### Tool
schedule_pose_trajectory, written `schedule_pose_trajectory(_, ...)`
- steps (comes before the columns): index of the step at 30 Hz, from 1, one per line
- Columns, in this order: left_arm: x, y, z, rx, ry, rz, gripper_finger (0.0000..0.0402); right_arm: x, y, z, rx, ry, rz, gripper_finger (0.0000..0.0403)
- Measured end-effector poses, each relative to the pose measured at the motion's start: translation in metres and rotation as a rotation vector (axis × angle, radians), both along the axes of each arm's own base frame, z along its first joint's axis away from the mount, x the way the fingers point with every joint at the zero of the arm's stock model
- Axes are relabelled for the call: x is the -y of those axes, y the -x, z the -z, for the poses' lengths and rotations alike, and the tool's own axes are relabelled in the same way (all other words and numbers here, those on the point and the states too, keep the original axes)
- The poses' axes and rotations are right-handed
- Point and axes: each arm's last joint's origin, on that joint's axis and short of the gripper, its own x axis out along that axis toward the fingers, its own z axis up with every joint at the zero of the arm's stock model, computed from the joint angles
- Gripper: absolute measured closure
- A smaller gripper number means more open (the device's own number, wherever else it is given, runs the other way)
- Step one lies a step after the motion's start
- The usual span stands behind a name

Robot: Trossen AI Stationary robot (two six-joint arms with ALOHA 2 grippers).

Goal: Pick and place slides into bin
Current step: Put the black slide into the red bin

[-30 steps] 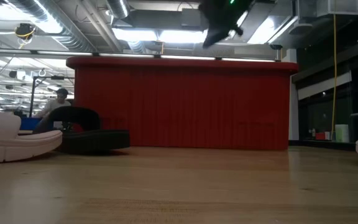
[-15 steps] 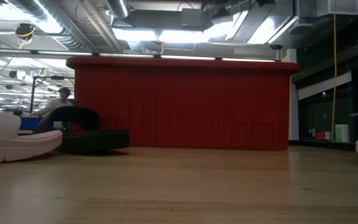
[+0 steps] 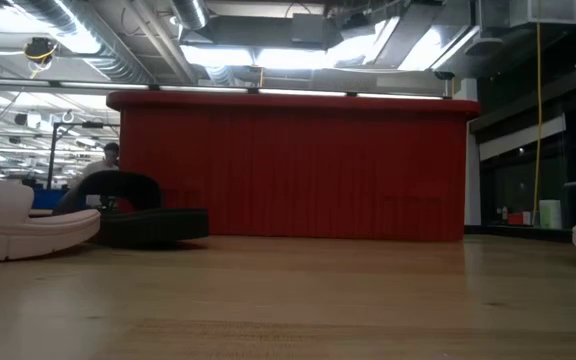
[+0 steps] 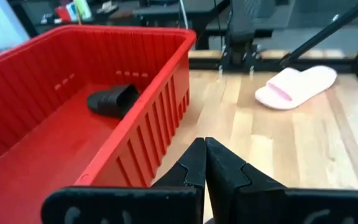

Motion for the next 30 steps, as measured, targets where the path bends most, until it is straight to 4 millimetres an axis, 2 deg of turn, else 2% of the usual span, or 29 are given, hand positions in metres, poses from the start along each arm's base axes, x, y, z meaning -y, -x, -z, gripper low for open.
schedule_pose_trajectory(3, 0.004, -0.009, -0.009, -0.065, 0.008, -0.034, 0.04, -0.004, 0.012, 0.004, 0.009, -0.005, -0.046, 0.0394)
schedule_pose_trajectory(8, 0.006, -0.013, -0.011, -0.248, 0.088, -0.127, 0.04, -0.01, 0.025, 0.02, 0.017, -0.031, -0.146, 0.0398)
schedule_pose_trajectory(13, 0.008, -0.013, 0.004, -0.448, 0.238, -0.275, 0.04, -0.015, 0.034, 0.034, 0.047, -0.048, -0.185, 0.0393)
schedule_pose_trajectory(16, 0.012, -0.017, 0.016, -0.535, 0.249, -0.33, 0.04, -0.016, 0.037, 0.041, 0.051, -0.064, -0.19, 0.0381)
schedule_pose_trajectory(22, 0.02, -0.027, 0.028, -0.568, 0.236, -0.374, 0.0389, -0.015, 0.037, 0.049, 0.039, -0.061, -0.185, 0.0375)
schedule_pose_trajectory(30, 0.022, -0.03, 0.03, -0.531, 0.292, -0.416, 0.0345, -0.015, 0.037, 0.049, 0.041, -0.061, -0.186, 0.0393)
